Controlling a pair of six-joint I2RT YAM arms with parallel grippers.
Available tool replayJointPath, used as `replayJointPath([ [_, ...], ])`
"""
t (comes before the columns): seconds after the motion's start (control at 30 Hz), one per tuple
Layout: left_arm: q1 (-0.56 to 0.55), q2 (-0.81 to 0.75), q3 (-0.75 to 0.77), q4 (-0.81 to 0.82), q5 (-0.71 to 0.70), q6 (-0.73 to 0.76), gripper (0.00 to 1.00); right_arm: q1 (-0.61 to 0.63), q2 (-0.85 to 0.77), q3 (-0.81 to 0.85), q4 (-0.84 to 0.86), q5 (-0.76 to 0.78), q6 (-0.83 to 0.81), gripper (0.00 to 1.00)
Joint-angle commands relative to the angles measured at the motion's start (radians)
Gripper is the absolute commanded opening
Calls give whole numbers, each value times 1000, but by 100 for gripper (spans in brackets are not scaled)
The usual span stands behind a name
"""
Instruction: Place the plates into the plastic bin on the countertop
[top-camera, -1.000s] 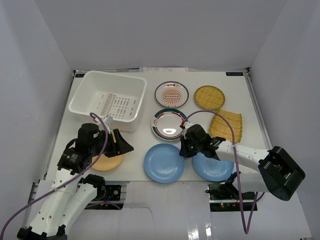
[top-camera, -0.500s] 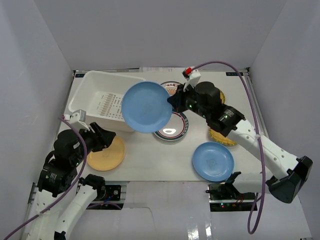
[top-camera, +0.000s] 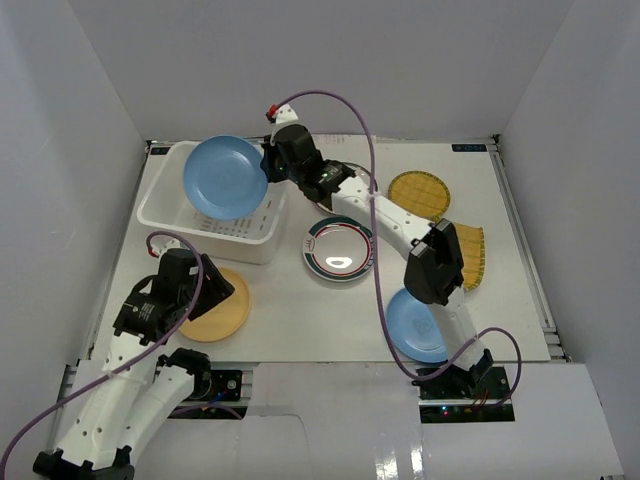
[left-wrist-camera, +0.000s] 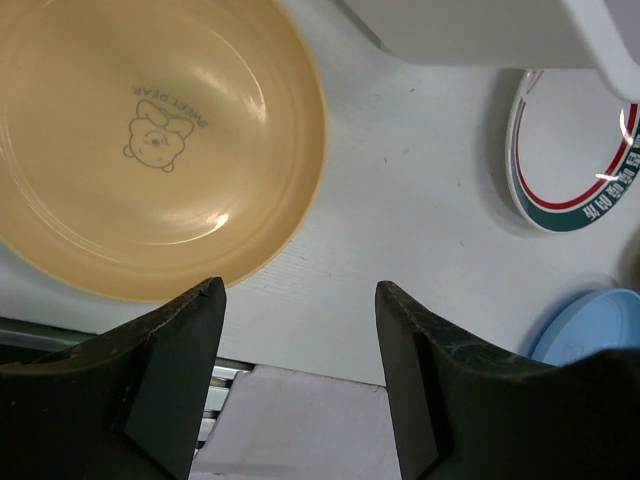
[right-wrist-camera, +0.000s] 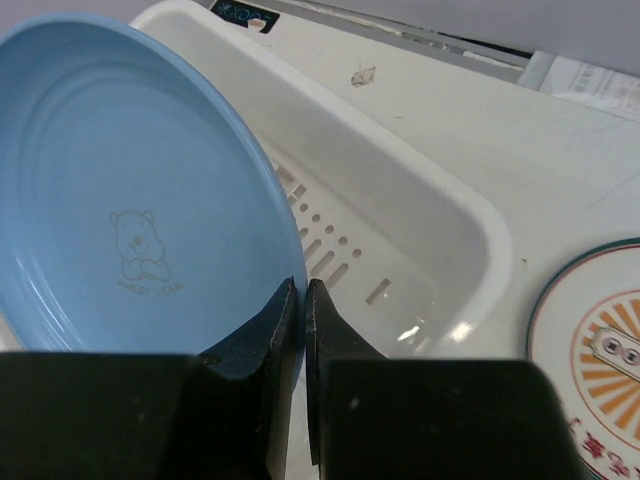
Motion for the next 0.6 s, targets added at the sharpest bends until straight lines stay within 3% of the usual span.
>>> replayJointPath([
  [0.0, 1, -2, -18, 9, -18, -50, 73, 32, 91, 209, 9, 42, 22, 8],
  [0.1, 1, -20, -70, 43, -4, -96, 74, 46, 154, 206, 52, 56, 33, 8],
  [0.23, 1, -35, -136, 157, 88, -48, 75, 55, 183, 146, 88, 56, 41, 8],
  [0.4, 1, 112, -136, 187, 106, -18, 75, 68, 219, 148, 98, 44, 27, 19],
  [0.5, -1, 187, -142, 239, 94, -10, 74, 69, 217, 149, 109, 27, 22, 33],
  [0.53, -1, 210, -144, 249, 81, -8, 74, 68, 213, 148, 111, 25, 13, 44],
  [0.57, -1, 236, -144, 267, 58, -8, 74, 68, 205, 148, 112, 22, 8, 48],
])
